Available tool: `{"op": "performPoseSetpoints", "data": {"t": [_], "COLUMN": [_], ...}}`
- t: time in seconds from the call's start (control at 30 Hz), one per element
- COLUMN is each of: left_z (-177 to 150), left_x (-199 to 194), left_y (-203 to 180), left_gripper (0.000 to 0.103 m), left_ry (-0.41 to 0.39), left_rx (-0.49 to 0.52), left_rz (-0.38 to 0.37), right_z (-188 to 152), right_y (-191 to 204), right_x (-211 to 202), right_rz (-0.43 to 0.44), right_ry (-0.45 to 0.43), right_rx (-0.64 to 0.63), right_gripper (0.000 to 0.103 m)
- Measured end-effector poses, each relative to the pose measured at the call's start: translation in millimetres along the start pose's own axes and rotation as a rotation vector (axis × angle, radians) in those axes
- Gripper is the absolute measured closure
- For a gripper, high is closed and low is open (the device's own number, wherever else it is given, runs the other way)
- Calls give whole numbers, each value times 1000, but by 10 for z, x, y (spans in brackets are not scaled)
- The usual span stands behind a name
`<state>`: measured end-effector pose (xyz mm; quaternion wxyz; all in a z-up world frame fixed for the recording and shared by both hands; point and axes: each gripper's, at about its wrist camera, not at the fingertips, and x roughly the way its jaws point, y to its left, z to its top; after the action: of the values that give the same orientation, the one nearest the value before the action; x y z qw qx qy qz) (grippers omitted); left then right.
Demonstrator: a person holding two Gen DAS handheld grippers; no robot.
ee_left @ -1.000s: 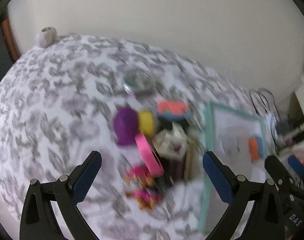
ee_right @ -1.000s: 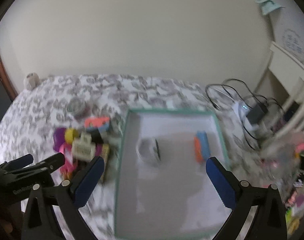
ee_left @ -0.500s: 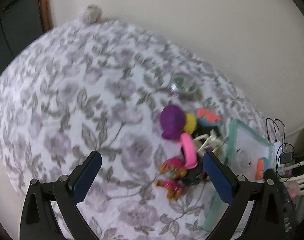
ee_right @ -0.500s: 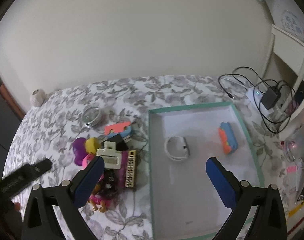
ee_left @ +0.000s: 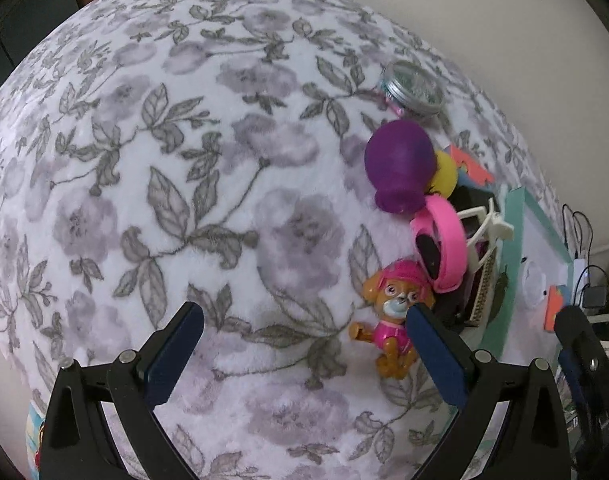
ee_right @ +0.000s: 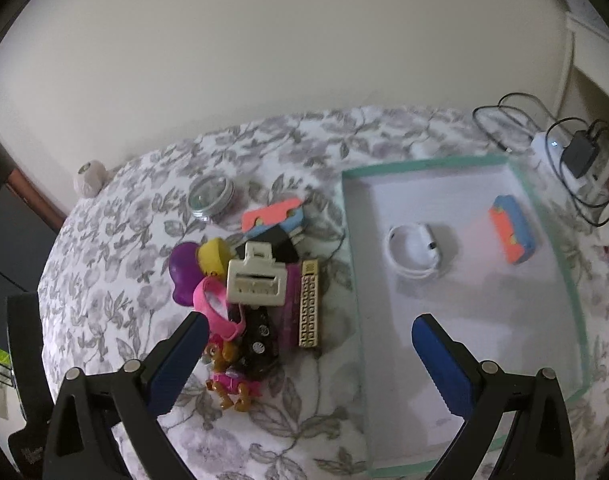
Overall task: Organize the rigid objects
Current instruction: 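Withdraw both tools from the tray back toward the toy pile, then grasp the pink-helmeted puppy figure with the left tool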
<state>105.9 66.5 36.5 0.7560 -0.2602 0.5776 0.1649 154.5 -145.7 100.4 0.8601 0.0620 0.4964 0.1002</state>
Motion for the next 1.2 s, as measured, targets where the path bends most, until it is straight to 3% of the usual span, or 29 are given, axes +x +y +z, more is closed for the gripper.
{"op": "performPoseSetpoints", "data": {"t": [0.23,0.33,0.4,0.6,0.97,1.2], "left_z": [-18,-23,-36,-32,-84,-63], "left_x": [128,146,183,298,413,362], "left_y": [-94,-201,-263,-390,-622,-549], "left_gripper": [4,13,19,19,19,42], "left_ry": [47,42,49,64,51,36], "left_rx": [23,67,90,110,192,203], "left_rz": [-62,-52,-54,-89,-72,-49], "right_z": [73,44,7,-68,-125,-140], "right_y": [177,187,155,78,29,21], "right_x": [114,203,271,348,435,457], "right_rz": [22,29,25,26,30,31], "right_ry": [14,31,51,77,99,106], "right_rx": [-28,-31,-23,-13,1,7], "right_gripper": [14,19,19,19,19,19]}}
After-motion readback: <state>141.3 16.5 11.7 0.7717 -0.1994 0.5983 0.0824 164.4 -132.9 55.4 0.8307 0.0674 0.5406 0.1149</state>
